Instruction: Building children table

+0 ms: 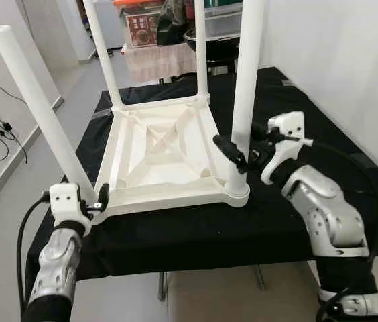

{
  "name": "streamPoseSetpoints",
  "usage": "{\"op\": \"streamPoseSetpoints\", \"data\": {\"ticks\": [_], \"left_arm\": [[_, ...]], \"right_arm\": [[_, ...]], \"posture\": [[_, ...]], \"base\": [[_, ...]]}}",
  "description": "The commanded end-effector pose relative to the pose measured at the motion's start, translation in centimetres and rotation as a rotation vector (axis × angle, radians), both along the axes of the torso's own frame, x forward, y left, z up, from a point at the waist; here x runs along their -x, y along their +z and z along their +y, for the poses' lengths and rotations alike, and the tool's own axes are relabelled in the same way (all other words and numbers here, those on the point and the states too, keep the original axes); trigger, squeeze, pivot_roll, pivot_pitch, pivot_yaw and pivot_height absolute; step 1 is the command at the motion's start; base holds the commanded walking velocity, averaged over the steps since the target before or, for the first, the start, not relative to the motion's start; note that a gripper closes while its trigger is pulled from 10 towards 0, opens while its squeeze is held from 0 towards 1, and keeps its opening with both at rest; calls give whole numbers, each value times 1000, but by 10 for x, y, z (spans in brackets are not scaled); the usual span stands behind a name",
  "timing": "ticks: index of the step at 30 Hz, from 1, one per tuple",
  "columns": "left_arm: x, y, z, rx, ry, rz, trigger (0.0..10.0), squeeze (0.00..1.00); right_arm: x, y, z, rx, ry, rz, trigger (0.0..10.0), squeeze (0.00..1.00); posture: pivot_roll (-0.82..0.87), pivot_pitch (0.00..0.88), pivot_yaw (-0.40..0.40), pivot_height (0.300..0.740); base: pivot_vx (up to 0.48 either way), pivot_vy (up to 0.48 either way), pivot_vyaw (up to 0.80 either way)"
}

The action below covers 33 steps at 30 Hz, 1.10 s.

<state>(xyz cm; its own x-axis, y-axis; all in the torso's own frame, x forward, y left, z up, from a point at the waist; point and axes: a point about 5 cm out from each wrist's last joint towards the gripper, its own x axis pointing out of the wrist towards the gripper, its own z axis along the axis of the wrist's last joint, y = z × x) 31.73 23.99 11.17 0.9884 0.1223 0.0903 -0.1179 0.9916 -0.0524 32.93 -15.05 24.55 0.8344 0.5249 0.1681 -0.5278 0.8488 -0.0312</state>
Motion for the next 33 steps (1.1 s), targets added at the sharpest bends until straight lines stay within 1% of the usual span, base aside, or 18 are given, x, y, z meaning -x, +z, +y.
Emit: {"op": "streamPoseSetpoints", "data": {"ticks": [1, 3, 6, 7, 10, 11, 14, 17, 22, 23, 25, 26, 27, 30, 33], "left_arm": [[-1, -1, 9, -1, 18, 2, 10000, 0], [-6, 0, 8, -2, 14, -2, 10000, 0], [-8, 0, 8, -1, 14, 0, 10000, 0], [-9, -3, 11, 2, 27, 6, 10000, 0], [-9, -4, 14, 7, 40, 12, 10000, 0], [-9, -6, 18, 15, 58, 18, 10000, 0], [-9, -6, 20, 18, 65, 20, 10000, 0], [-10, -6, 21, 21, 71, 18, 10000, 0], [-11, -6, 20, 24, 68, 8, 10000, 0], [-12, -6, 20, 25, 65, 4, 9686, 0], [-12, -6, 19, 25, 64, 0, 9686, 0], [-12, -6, 19, 25, 62, -4, 1137, 0], [-13, -6, 18, 26, 58, -9, 0, 0], [-13, -5, 17, 29, 52, -17, 0, 0], [-14, -5, 17, 29, 51, -20, 0, 0]], "right_arm": [[1, 8, 7, 6, 28, -13, 10000, 0], [-3, 17, 9, 15, 28, -25, 10000, 0], [-5, 20, 10, 20, 29, -30, 10000, 0], [-8, 27, 12, 25, 30, -39, 10000, 0], [-9, 35, 14, 16, 40, -51, 10000, 0], [-12, 45, 16, 5, 52, -69, 10000, 0], [-13, 51, 17, 5, 55, -80, 10000, 0], [-17, 63, 20, 12, 57, -95, 10000, 0], [-21, 70, 21, 34, 46, -94, 10000, 0], [-23, 69, 21, 38, 37, -79, 7529, 0], [-24, 68, 20, 40, 30, -68, 7529, 0], [-25, 65, 19, 37, 20, -52, 431, 0], [-26, 61, 19, 40, 8, -33, 0, 0], [-28, 54, 17, 40, -17, 4, 0, 0], [-29, 53, 16, 37, -26, 11, 0, 0]], "posture": [[-205, 64, 106, 740], [-215, 64, 105, 740], [-216, 65, 106, 740], [-216, 62, 102, 740], [-216, 62, 98, 740], [-218, 60, 98, 740], [-221, 60, 98, 740], [-221, 57, 93, 740], [-221, 56, 89, 740], [-220, 56, 87, 740], [-220, 56, 87, 740], [-219, 58, 86, 740], [-220, 58, 86, 740], [-217, 60, 86, 740], [-218, 60, 87, 740]], "base": [[0, 0, 0], [0, 0, 0], [0, 0, 0], [0, 0, 0], [0, 0, 0], [0, 0, 0], [0, 0, 0], [0, 0, 0], [0, 0, 0], [0, 0, 0], [0, 0, 0], [0, 0, 0], [0, 0, 0], [0, 0, 0], [0, 0, 0]]}}
